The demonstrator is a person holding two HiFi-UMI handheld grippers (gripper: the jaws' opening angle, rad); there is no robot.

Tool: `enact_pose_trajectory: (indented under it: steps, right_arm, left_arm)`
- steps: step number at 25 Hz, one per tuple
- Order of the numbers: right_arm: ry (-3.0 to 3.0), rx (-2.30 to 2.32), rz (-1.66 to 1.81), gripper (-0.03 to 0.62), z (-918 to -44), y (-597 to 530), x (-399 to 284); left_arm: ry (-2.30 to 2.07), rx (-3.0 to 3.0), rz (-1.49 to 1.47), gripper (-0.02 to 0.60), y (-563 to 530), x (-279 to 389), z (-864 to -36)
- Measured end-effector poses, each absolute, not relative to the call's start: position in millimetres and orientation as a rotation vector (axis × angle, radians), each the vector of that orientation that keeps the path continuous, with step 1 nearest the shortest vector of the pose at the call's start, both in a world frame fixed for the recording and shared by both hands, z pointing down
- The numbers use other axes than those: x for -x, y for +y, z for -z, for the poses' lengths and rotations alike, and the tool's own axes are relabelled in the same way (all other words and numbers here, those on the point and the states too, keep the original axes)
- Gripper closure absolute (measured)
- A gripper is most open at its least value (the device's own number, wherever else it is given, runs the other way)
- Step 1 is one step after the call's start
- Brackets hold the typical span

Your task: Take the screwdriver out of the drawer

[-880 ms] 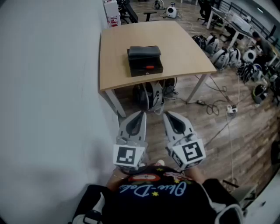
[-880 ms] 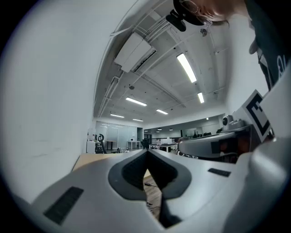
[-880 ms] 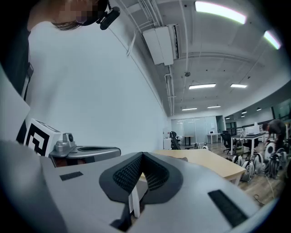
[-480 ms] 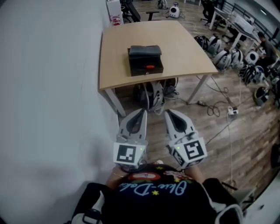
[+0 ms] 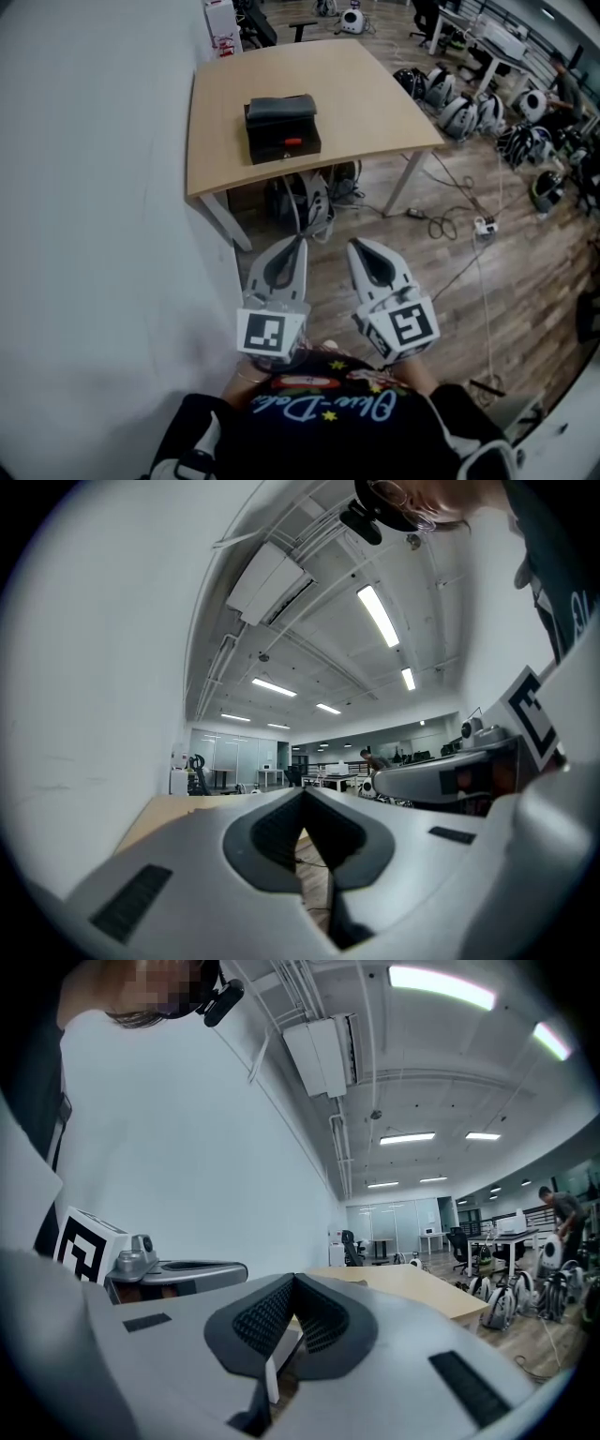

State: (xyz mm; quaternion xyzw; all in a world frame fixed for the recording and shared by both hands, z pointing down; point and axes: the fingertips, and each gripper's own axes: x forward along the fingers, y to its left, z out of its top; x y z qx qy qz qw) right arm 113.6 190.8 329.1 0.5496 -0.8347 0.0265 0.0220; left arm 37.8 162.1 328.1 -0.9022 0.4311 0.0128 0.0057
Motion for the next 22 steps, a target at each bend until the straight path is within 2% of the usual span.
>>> enact_pose_trajectory:
  steps: [10,22]
  right_arm:
    - [-2.532,-1.79,-0.087,0.594,-337.7,199.3,-157.4]
    - [-2.508,-1.8,-0.045,0.594,-334.6,160.0,-172.6]
  left_arm:
    - [1.24,2.862,-0.014,0.581,166.6,-83.5,-332.9]
    - [1.217,2.81,-0.023,0.581,127.6,-94.2,-329.1]
